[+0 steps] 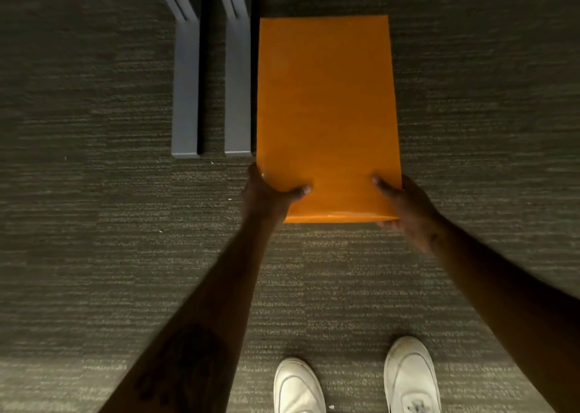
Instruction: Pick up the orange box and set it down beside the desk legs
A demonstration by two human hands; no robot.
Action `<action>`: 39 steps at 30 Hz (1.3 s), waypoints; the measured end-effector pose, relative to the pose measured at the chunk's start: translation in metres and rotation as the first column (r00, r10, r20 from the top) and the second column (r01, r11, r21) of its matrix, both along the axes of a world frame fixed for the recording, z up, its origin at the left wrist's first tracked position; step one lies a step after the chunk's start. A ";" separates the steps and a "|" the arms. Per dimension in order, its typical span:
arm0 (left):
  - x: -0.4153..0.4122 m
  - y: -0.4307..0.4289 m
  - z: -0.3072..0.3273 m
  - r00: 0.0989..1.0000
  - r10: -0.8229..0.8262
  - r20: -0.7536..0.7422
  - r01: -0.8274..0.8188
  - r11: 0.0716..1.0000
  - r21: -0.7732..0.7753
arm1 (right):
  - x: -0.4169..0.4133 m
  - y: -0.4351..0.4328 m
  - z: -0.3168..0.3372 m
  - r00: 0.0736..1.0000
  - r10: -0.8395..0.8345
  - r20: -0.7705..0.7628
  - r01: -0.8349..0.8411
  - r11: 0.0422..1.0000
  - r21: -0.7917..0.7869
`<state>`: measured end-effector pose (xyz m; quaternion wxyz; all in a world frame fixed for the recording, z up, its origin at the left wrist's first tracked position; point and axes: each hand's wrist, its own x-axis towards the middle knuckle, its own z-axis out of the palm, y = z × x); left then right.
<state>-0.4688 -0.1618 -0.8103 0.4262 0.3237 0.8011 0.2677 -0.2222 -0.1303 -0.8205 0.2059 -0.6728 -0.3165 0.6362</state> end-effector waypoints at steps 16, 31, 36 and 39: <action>-0.047 0.084 -0.002 0.998 -0.056 -0.002 0.056 0.998 0.021 | -0.039 0.088 -0.002 0.998 0.044 -0.052 -0.043 0.999 0.021; -0.052 0.073 0.001 0.999 0.042 0.026 -0.043 0.998 0.035 | -0.053 0.085 0.002 0.986 0.075 0.150 -0.092 0.990 0.110; -0.041 0.033 0.018 0.977 -0.033 -0.211 0.048 0.997 0.066 | -0.042 0.058 0.014 0.667 0.311 0.677 -0.520 0.845 0.123; -0.037 0.005 0.027 0.934 -0.120 -0.335 0.144 0.988 0.048 | -0.040 0.034 0.025 0.440 0.357 0.824 -0.733 0.673 0.100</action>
